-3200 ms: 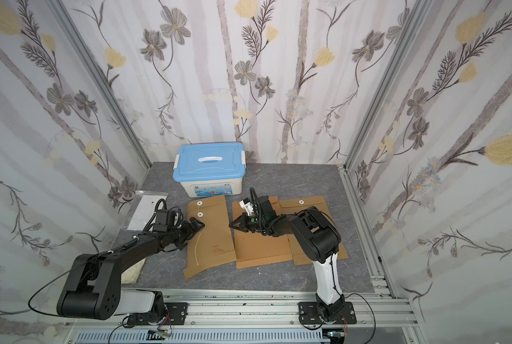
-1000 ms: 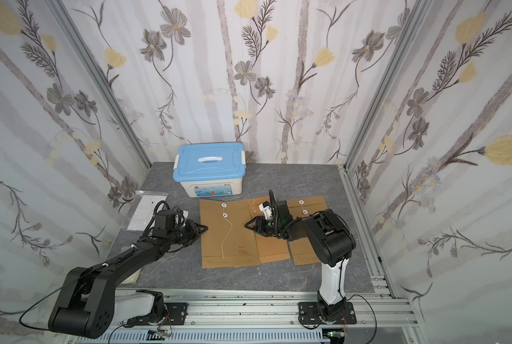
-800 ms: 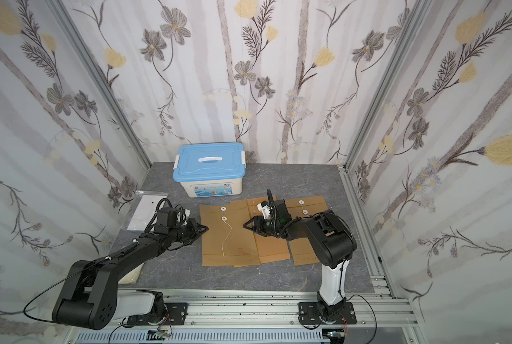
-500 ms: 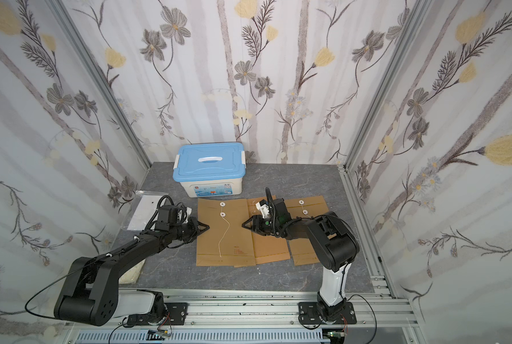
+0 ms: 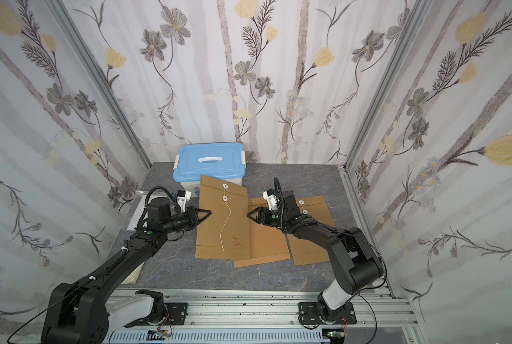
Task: Close the mouth of the file bag
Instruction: Pick up the file bag from the center of the board.
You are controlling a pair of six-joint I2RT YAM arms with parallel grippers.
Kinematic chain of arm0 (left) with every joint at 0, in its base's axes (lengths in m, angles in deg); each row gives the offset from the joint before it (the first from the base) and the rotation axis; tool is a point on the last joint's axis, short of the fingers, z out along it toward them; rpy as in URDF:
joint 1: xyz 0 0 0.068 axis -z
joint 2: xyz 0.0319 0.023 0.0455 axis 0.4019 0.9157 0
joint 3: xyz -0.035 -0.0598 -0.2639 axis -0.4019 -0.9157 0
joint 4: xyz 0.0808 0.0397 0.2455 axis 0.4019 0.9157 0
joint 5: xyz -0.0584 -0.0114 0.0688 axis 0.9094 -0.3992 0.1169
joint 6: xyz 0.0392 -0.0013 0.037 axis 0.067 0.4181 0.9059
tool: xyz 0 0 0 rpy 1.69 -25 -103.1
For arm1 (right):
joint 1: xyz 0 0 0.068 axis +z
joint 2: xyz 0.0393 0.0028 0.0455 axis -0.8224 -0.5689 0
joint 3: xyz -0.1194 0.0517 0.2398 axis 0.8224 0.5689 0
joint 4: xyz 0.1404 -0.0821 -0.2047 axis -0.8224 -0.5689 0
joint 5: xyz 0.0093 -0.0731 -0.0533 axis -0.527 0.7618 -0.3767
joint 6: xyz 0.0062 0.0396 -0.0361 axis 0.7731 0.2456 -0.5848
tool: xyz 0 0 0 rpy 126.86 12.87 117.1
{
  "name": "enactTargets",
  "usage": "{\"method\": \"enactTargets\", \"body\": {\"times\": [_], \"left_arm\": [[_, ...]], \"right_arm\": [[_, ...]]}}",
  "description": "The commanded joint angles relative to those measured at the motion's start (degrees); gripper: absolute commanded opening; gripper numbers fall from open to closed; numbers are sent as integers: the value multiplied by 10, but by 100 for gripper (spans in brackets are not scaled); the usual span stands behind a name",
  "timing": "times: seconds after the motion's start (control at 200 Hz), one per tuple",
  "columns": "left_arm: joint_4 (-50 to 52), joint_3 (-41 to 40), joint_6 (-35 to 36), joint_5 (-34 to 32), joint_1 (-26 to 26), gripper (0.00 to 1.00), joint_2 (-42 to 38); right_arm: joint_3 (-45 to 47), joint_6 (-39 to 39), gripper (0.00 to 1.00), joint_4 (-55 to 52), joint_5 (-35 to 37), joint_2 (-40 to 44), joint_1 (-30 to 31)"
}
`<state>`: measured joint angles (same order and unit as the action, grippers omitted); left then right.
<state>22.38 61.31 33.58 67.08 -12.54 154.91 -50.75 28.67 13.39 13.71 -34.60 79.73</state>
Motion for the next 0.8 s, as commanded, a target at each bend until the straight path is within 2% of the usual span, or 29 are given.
{"method": "enactTargets", "body": {"times": [0.0, 0.07, 0.14, 0.18, 0.255, 0.335, 0.345, 0.36, 0.435, 0.475, 0.565, 0.664, 0.719, 0.794], "left_arm": [[-138, -7, -45, 45, 1, 0, 2], [-170, -2, -61, 48, 4, 0, 5], [-173, 14, -62, 46, 7, 0, 5], [-184, 22, -66, 53, 8, 0, 4], [-237, 29, -95, 66, 11, 0, 1], [-258, 43, -100, 72, 20, 0, -14], [-253, 45, -96, 73, 21, 0, -16], [-247, 50, -88, 72, 23, 0, -19], [-215, 68, -58, 76, 32, 0, -32], [-225, 75, -61, 78, 34, 0, -30], [-255, 99, -89, 93, 38, 0, -9], [-272, 123, -100, 100, 45, 0, 10], [-282, 134, -102, 102, 49, 0, 14], [-282, 147, -100, 110, 54, 0, 18]], "right_arm": [[-6, -21, 66, 2, 11, 28, -24], [-10, -31, 69, 13, -6, 52, -39], [-31, -60, 71, -20, -5, 69, -50], [-41, -72, 78, -33, -6, 78, -57], [-19, -69, 82, 6, 17, 127, -69], [30, -84, 85, 88, 75, 195, -71], [34, -86, 96, 92, 83, 204, -71], [41, -88, 99, 95, 102, 216, -71], [48, -72, 100, 65, 189, 266, -73], [35, -60, 100, 21, 205, 279, -80], [-7, -87, 100, -17, 115, 273, -99], [-90, -86, 100, -88, 4, 224, -111], [-103, -63, 100, -66, -44, 200, -116], [-99, -36, 100, 20, -102, 186, -117]]}}
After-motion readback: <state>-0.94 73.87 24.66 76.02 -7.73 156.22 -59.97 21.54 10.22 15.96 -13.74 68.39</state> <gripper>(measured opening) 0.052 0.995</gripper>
